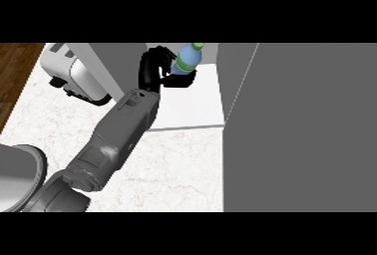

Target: Pick up the bottled water, place it into the cabinet and close the cabinet

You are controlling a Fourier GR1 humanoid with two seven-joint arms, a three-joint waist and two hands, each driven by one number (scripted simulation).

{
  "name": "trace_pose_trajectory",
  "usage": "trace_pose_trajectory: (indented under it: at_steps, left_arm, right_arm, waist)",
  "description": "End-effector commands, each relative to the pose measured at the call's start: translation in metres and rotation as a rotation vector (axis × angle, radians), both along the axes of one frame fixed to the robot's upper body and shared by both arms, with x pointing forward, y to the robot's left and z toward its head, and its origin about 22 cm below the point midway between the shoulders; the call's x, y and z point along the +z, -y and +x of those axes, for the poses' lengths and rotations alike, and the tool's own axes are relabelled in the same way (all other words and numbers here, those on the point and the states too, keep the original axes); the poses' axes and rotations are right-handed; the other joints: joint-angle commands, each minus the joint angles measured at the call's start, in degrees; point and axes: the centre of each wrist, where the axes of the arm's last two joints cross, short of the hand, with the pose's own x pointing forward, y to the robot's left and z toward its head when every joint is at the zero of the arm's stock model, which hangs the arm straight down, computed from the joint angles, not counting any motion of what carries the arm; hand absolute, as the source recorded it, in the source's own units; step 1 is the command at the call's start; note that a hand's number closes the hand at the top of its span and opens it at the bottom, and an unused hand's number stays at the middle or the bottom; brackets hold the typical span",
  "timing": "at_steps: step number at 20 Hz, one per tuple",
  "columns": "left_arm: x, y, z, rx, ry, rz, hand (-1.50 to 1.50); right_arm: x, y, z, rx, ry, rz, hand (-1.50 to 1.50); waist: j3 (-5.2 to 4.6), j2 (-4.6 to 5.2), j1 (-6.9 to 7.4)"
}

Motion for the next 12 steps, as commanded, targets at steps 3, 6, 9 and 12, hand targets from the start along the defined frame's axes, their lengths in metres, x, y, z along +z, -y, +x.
trace_pose_trajectory:
  at_steps: [3,6,9,12]
  left_arm:
    - [-0.004,-0.02,0.003,0.093,-0.005,0.131,1.5]
    - [-0.011,-0.035,0.002,0.114,-0.014,0.122,-1.5]
    - [-0.015,-0.019,-0.002,0.125,-0.022,0.135,-1.5]
    - [-0.001,-0.032,0.007,0.146,-0.041,0.137,-1.5]
  right_arm:
    - [-0.004,-0.005,0.005,0.005,-0.001,0.008,-1.5]
    - [0.002,-0.004,0.0,-0.001,0.005,0.005,-1.5]
    - [-0.002,-0.01,-0.002,0.009,0.007,0.017,-1.5]
    - [-0.005,0.001,0.003,0.013,0.006,0.008,-1.5]
  waist:
    - [-0.09,0.23,0.26]
    - [-0.12,0.21,0.25]
    - [-0.12,0.41,-0.41]
    - [-0.09,0.46,-0.2]
